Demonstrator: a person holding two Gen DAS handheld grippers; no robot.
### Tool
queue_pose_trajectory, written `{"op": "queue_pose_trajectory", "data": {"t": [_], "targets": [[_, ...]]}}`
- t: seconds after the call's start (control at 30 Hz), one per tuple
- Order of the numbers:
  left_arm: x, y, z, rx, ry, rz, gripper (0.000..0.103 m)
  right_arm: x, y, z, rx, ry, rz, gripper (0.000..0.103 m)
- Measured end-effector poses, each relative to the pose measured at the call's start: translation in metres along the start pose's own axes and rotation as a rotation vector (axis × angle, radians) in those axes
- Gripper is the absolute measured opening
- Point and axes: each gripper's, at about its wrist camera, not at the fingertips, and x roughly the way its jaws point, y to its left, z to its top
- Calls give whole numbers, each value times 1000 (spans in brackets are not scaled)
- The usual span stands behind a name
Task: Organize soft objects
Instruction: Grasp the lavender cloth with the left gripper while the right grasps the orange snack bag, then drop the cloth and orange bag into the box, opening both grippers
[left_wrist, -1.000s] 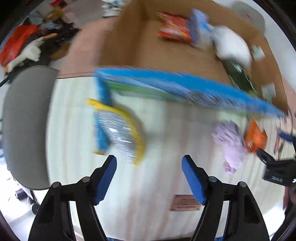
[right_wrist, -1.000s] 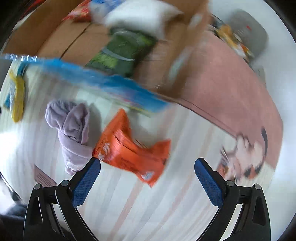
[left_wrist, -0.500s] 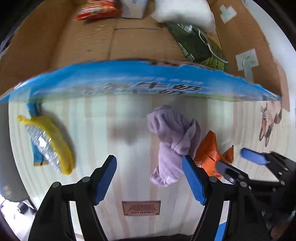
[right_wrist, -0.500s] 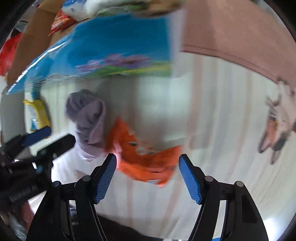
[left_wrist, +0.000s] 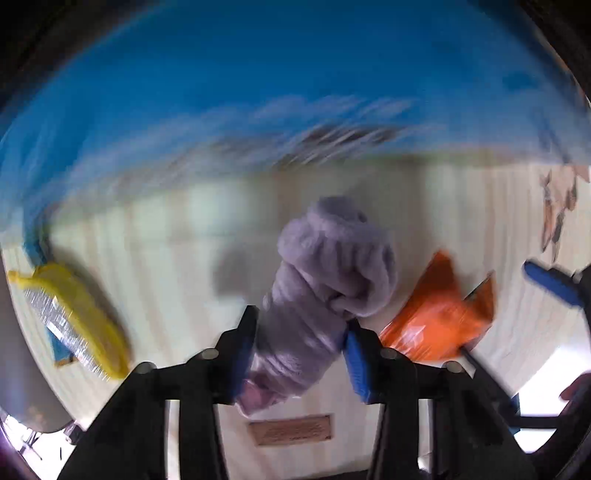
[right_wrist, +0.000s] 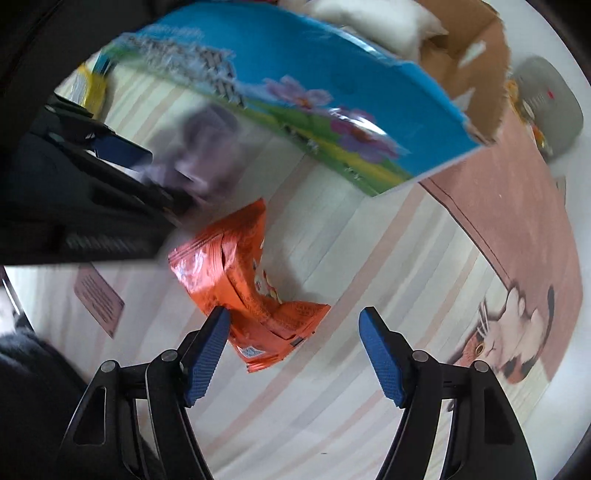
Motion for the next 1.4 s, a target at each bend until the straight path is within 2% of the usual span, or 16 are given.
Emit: {"op": "queue_pose_trajectory", "data": {"t": [0.13, 0.27, 0.37, 0.4, 0.47, 0.53, 0.6, 0.67, 0.77, 0.83, 0.9, 1.0, 1.17, 1.23, 1.33, 1.4], "targets": [[1, 27, -23, -47, 22, -5, 40, 6, 24, 4, -61, -15, 6, 75], [9, 55, -37, -147, 66, -100, 42, 23, 44, 20, -79, 29, 27, 74], [12, 66, -38, -187, 68, -157, 42, 34, 47, 20, 3, 84, 26, 47], [12, 66, -38, -192, 68, -178, 42, 38, 43, 18, 56, 109, 52, 42], [13, 68, -43, -195, 63, -191, 44, 45, 27, 10, 247, 166, 132, 42], [17, 67, -47, -190, 60, -187, 46, 51, 11, -1, 414, 210, 273, 43], [14, 70, -42, -174, 61, -178, 49, 52, 3, -9, 509, 191, 371, 44], [15, 49, -34, -138, 73, -147, 49, 54, 1, -12, 531, 188, 358, 51], [18, 25, -32, -105, 64, -67, 47, 59, 7, -23, 549, 181, 312, 51], [14, 16, -35, -105, 37, -43, 41, 59, 14, -24, 561, 184, 283, 43], [3, 11, -43, -107, -6, -37, 41, 56, 27, -37, 610, 184, 265, 37], [-19, 0, -58, -88, -75, -13, 40, 33, 37, -46, 633, 139, 304, 36], [-90, 1, -73, -143, -165, -131, 40, -40, 40, -49, 624, 2, 378, 35], [-130, 5, -64, -155, -222, -184, 40, -73, 30, -42, 619, -64, 396, 35], [-167, 30, -34, -182, -242, -275, 40, -118, 8, -7, 593, -149, 422, 35], [-185, 49, -4, -192, -246, -290, 40, -139, 3, 20, 574, -186, 419, 35]]}}
